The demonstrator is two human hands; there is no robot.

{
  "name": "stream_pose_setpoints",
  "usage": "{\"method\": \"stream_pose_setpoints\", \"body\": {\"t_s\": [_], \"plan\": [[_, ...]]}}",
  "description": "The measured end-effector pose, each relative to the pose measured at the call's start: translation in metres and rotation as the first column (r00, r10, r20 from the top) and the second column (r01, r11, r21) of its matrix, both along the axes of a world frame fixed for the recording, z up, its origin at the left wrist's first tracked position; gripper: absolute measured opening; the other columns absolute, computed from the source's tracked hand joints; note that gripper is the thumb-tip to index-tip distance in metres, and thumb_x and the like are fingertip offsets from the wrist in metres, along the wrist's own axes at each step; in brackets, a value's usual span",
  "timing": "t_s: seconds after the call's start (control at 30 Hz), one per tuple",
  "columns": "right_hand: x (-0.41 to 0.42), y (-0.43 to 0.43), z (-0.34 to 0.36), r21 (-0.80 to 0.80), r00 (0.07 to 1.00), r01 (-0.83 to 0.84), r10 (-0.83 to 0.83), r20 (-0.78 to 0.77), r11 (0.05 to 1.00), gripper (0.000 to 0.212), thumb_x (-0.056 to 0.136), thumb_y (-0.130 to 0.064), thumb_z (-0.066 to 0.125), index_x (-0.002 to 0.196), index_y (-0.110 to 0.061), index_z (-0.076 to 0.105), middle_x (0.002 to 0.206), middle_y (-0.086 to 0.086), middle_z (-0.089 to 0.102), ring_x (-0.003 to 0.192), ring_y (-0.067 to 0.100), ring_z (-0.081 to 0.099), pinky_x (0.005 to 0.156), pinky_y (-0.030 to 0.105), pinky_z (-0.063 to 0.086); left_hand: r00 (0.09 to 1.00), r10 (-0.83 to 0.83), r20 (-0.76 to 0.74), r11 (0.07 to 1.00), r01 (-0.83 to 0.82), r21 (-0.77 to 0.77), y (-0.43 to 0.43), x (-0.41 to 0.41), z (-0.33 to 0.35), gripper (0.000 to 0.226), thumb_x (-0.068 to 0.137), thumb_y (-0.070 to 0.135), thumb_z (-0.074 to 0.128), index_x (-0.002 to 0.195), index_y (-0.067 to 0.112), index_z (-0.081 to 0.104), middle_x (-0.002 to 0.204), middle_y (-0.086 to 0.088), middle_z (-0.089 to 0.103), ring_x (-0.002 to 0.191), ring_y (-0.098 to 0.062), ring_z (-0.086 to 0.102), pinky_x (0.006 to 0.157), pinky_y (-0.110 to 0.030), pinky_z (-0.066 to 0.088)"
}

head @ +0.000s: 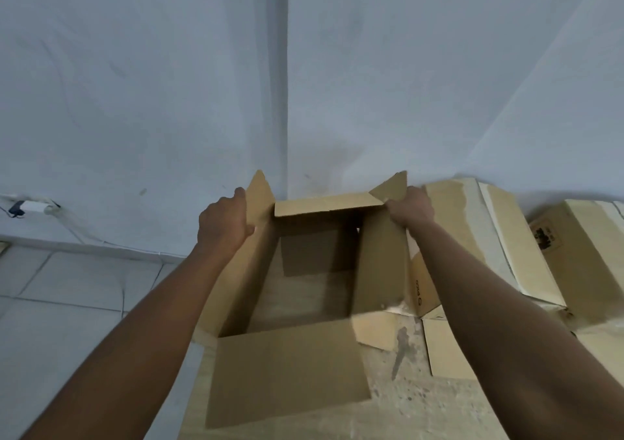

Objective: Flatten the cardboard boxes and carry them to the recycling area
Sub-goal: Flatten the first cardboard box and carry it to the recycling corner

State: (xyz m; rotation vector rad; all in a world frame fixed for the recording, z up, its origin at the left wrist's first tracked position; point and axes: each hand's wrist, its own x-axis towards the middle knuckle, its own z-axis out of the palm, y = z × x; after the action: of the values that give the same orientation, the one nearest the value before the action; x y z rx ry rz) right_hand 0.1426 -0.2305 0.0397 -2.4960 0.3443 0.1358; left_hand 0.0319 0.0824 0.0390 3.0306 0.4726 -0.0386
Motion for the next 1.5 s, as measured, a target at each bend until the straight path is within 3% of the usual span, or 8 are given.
{"method": "stream_pose_setpoints", "body": {"t_s": [0.17,0.43,0.7,0.9,1.03,1.17,1.3,1.5], "plan": [[0.01,0.011,0.0,0.57,0.98,0.199,-0.166,-0.11,0.797,0.013,0.092,-0.009,0.048,0.093,-0.004,0.06,0.083,0.011,0.062,0.079,0.03,0.066,0.06,0.033,0.056,0.983,-0.182,-0.007,0.973,0.181,0.142,-0.003,-0.007,0.011,0.054,0.089,0.04,0.07,0.132,0.02,0.044,0.102,-0.004,0.067,0.076,-0.017,0.06,0.068,-0.026,0.041],[-0.004,0.048,-0.015,0.892,0.982,0.191,-0.074,-0.176,0.409,0.037,0.103,-0.01,0.042,0.139,-0.01,0.048,0.118,0.011,0.067,0.095,0.029,0.068,0.075,0.036,0.059,0.883,-0.469,0.031,0.877,0.469,-0.102,0.015,-0.015,-0.01,0.048,0.083,0.048,0.072,0.114,0.02,0.049,0.08,0.003,0.058,0.078,-0.024,0.057,0.066,-0.032,0.038],[-0.016,0.099,-0.005,0.733,0.976,0.066,0.109,-0.189,0.677,0.085,0.101,-0.042,0.049,0.154,-0.04,-0.017,0.157,0.006,0.032,0.134,0.04,0.043,0.094,0.062,0.051,0.911,-0.41,0.04,0.911,0.411,-0.039,0.005,-0.03,0.002,0.08,0.062,0.096,0.048,0.094,0.023,0.043,0.063,0.006,0.055,0.06,-0.016,0.056,0.06,-0.032,0.045],[-0.014,0.103,-0.016,0.67,0.975,0.069,0.091,-0.201,0.739,0.079,0.106,-0.024,0.031,0.149,-0.028,-0.036,0.114,0.013,0.057,0.102,0.026,0.057,0.088,0.043,0.056,0.86,-0.503,-0.085,0.862,0.506,0.015,-0.041,-0.066,-0.009,0.147,0.041,0.102,0.051,0.154,0.036,-0.016,0.14,-0.001,0.042,0.102,-0.027,0.059,0.075,-0.039,0.046],[-0.014,0.096,-0.02,0.646,0.979,0.024,0.112,-0.168,0.763,0.082,0.104,-0.023,0.03,0.148,-0.023,-0.038,0.096,0.01,0.044,0.087,0.025,0.043,0.068,0.033,0.05,0.891,-0.449,-0.067,0.872,0.454,0.185,-0.057,-0.066,-0.018,0.128,0.08,0.049,0.071,0.149,0.028,-0.034,0.136,-0.005,0.044,0.09,-0.025,0.058,0.065,-0.034,0.047],[-0.016,0.094,-0.019,0.626,0.98,0.002,0.123,-0.156,0.78,0.072,0.102,-0.025,0.033,0.154,-0.023,-0.016,0.094,0.013,0.057,0.101,0.029,0.066,0.089,0.047,0.057,0.942,-0.291,-0.166,0.912,0.326,0.249,-0.059,-0.043,0.002,0.112,0.084,0.012,0.07,0.158,0.023,-0.014,0.112,-0.004,0.056,0.063,-0.015,0.05,0.052,-0.027,0.03],[-0.015,0.09,-0.017,0.641,0.98,0.002,0.126,-0.155,0.768,0.057,0.103,-0.024,0.036,0.148,-0.028,0.001,0.116,0.004,0.06,0.098,0.025,0.07,0.084,0.045,0.06,0.961,-0.226,-0.156,0.958,0.249,0.145,-0.067,-0.02,0.003,0.097,0.084,0.01,0.072,0.157,0.016,0.008,0.117,-0.007,0.059,0.088,-0.025,0.066,0.062,-0.031,0.042],[-0.013,0.087,-0.015,0.653,0.978,0.016,0.125,-0.169,0.757,0.046,0.103,-0.019,0.039,0.139,-0.02,0.011,0.11,0.008,0.062,0.088,0.023,0.068,0.086,0.043,0.06,0.913,-0.404,0.051,0.912,0.398,0.1,-0.083,-0.005,-0.018,0.097,0.077,0.056,0.058,0.157,0.025,0.011,0.101,-0.001,0.058,0.069,-0.024,0.059,0.056,-0.028,0.039]]}}
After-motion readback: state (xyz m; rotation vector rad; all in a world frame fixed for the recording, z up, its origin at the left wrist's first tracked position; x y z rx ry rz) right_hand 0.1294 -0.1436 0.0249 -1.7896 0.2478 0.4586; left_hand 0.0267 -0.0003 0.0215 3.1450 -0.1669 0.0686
